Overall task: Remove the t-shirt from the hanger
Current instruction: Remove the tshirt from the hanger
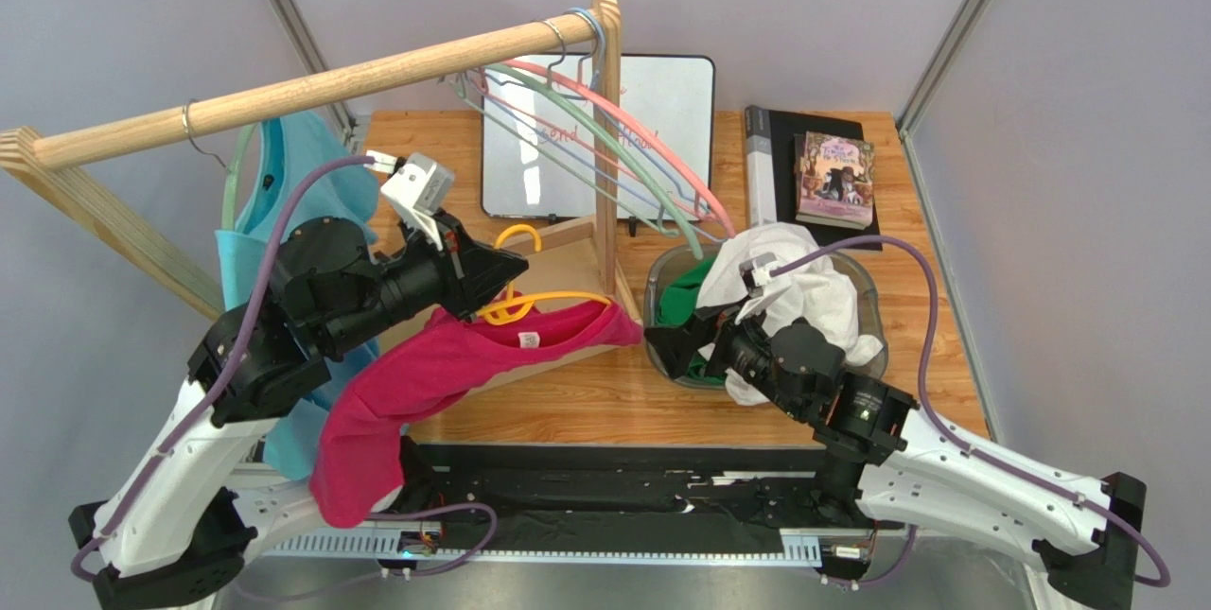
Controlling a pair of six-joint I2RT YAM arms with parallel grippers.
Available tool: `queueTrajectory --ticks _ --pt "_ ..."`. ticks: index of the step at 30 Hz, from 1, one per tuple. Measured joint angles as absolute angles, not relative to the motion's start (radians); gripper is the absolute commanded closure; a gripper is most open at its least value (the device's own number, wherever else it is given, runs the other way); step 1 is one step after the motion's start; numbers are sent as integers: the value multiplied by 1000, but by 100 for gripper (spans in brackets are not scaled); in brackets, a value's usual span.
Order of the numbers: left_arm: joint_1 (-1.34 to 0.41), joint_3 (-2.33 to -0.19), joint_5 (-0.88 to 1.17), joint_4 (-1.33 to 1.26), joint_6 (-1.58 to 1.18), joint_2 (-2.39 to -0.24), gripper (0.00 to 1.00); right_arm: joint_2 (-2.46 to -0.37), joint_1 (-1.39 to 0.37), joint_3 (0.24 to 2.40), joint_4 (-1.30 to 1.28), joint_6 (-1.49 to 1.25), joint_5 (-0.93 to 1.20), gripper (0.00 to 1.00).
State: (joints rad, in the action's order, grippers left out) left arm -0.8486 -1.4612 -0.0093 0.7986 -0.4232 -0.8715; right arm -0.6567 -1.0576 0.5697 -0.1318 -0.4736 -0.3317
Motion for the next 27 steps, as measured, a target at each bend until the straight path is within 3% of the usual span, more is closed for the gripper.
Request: queueTrajectory --ticks 10,17,21,23,27 --pt "-849 -1377 6 735 -459 -825 100 -740 -1055 570 1 -784 -206 32" --pt "-849 -1346 37 700 -470 -834 100 -798 -1057 576 64 -851 -159 33" --pt "-849 -1336 57 689 -471 -842 100 -820 -1057 582 61 -874 -167 61" --pt "-849 -1326 70 683 -471 -840 100 -825 -1057 591 46 -880 -178 62" --pt "-847 -1320 71 669 -470 -836 100 -831 -1058 601 25 -890 -194 79"
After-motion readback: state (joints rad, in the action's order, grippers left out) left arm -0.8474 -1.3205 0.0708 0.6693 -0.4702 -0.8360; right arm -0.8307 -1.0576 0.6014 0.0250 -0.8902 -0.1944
